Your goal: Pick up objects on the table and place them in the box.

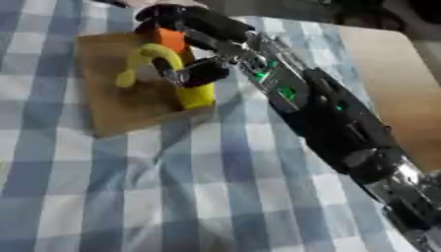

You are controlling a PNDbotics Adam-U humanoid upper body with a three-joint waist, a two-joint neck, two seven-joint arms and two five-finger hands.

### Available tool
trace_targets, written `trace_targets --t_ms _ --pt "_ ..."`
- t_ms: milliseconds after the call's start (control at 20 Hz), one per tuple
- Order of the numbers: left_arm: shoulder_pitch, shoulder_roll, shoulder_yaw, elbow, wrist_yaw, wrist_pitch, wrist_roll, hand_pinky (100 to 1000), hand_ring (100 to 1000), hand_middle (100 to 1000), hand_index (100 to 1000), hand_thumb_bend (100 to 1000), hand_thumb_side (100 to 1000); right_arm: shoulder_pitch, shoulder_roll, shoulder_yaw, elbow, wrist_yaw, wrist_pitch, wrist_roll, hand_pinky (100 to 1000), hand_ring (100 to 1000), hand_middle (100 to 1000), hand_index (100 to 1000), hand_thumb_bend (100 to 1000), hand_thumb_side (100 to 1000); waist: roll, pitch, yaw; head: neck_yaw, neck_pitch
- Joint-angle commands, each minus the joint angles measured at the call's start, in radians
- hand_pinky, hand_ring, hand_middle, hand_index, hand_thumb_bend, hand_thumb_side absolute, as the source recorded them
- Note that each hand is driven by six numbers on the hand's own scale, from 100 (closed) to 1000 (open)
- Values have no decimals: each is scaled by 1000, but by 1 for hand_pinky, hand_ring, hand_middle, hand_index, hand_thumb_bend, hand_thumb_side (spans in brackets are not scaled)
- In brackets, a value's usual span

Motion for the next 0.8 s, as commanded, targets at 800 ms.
trace_targets --t_ms 800 --pt "99 71 33 -21 -63 0 44 972 763 714 850 100 610 408 -307 -246 -389 -611 -286 -280 824 866 766 874 100 458 71 -101 -141 155 90"
